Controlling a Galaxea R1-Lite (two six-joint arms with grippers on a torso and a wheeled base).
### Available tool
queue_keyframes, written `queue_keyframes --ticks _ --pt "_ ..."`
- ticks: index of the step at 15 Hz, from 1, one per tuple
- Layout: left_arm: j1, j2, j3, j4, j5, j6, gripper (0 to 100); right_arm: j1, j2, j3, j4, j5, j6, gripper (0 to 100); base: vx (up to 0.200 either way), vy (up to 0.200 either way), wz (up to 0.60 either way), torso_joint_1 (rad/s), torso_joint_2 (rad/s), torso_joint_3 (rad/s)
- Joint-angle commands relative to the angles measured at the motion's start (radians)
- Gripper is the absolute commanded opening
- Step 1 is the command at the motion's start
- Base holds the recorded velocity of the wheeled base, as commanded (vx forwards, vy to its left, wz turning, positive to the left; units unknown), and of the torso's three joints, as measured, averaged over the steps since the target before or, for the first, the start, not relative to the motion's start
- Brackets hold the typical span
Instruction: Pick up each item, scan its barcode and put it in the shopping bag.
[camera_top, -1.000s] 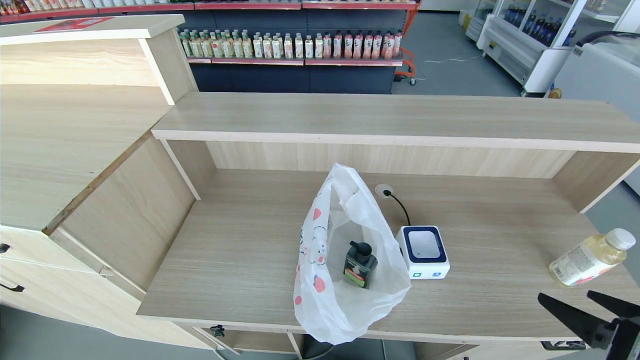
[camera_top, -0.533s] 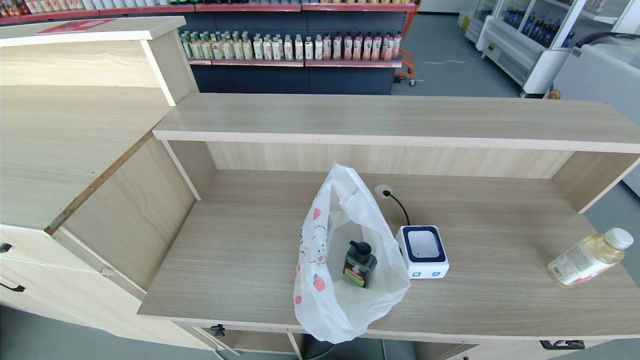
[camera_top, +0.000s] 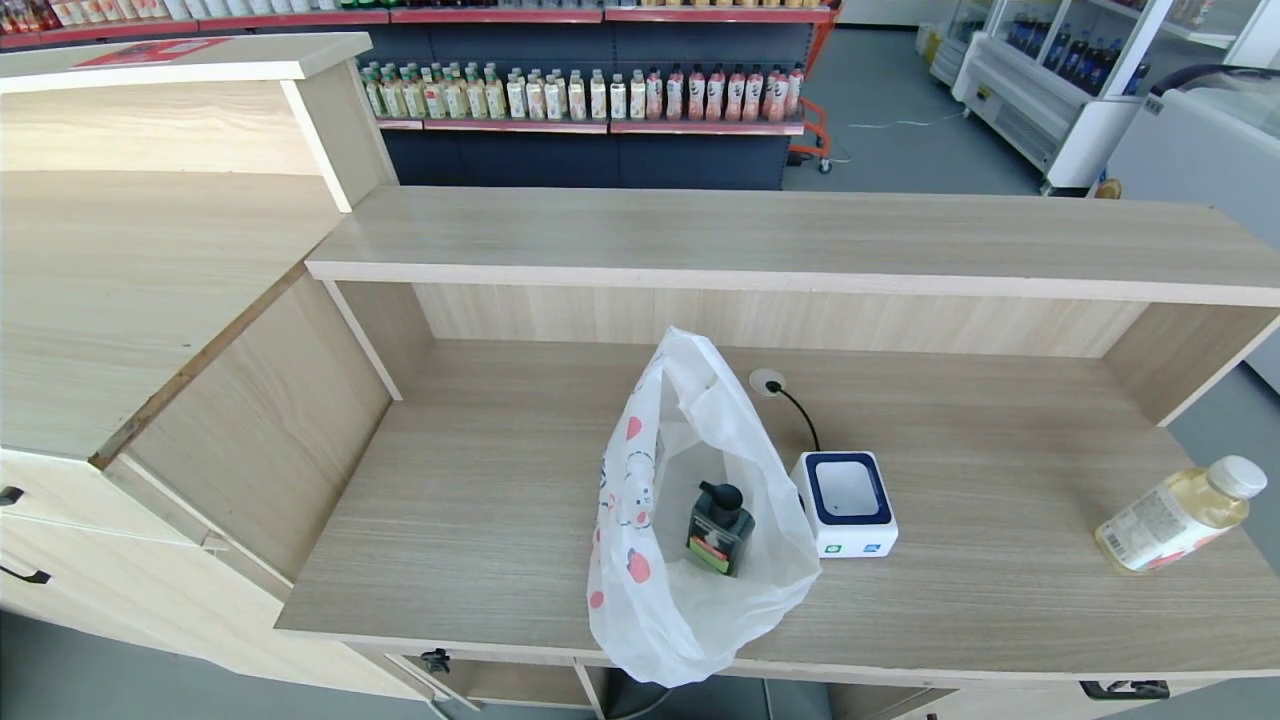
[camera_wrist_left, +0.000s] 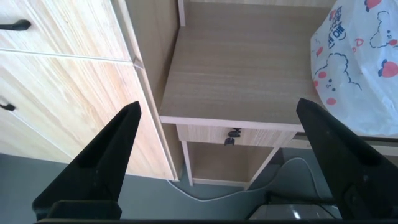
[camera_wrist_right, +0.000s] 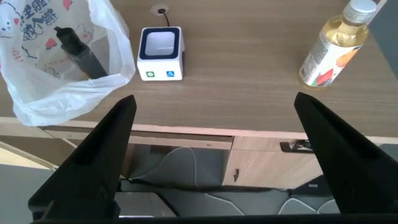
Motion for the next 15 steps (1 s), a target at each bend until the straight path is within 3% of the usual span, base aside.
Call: queue_keyframes --ticks 1,15 --pt "0.0 0.0 0.0 0.0 0.001 0.001 100 0.0 0.002 0.0 0.002 0.001 0.002 100 0.0 0.0 0.0 0.0 0.0 0.0" --pt "0.0 0.0 0.0 0.0 -0.001 0.001 100 0.0 0.002 0.0 0.002 0.001 0.002 100 0.0 -0.2 0.0 0.003 0.0 0.002"
